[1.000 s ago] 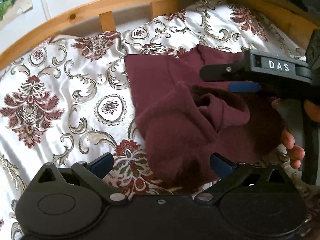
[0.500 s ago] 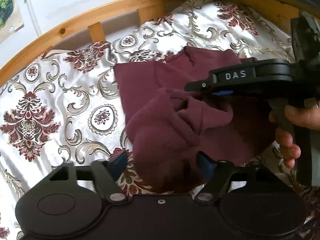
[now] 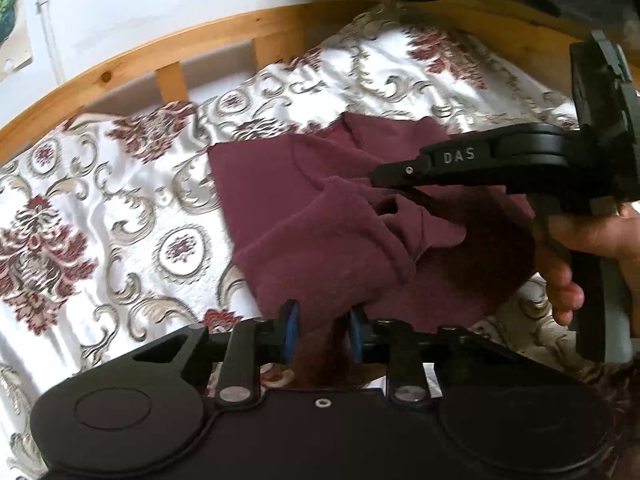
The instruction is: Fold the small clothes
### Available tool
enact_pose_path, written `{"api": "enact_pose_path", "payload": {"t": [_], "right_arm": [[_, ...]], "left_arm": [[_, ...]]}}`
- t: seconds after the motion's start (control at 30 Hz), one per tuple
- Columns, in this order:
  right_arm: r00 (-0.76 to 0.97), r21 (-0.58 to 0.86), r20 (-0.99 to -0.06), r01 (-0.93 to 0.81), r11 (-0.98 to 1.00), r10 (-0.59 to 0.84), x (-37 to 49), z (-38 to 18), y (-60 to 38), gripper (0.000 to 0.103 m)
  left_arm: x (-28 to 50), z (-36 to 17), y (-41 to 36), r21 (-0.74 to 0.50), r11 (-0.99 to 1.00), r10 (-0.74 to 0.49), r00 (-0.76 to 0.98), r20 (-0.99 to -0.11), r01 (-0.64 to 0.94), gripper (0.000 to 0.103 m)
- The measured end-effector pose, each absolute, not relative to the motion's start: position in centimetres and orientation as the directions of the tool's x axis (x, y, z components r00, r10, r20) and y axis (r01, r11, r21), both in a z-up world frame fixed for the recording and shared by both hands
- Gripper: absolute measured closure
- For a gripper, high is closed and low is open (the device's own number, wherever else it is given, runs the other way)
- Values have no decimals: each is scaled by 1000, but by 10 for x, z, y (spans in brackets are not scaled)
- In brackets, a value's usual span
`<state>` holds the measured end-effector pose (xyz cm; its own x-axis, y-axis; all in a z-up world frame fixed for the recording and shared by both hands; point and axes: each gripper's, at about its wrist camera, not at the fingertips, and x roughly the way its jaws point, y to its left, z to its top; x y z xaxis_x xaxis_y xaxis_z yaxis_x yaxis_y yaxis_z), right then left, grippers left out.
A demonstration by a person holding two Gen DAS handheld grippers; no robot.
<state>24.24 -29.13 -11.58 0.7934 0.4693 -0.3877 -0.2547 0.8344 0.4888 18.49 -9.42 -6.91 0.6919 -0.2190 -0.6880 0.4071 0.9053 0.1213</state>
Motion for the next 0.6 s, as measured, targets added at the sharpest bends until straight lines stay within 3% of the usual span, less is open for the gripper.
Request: {"api": "enact_pose_path", "payload": {"t": [0.6], "right_arm": [[855, 508, -396, -100, 855, 335, 218, -103, -335, 96]], "left_arm": [[165, -70, -122, 106, 844, -353, 694, -628, 525, 87]]}}
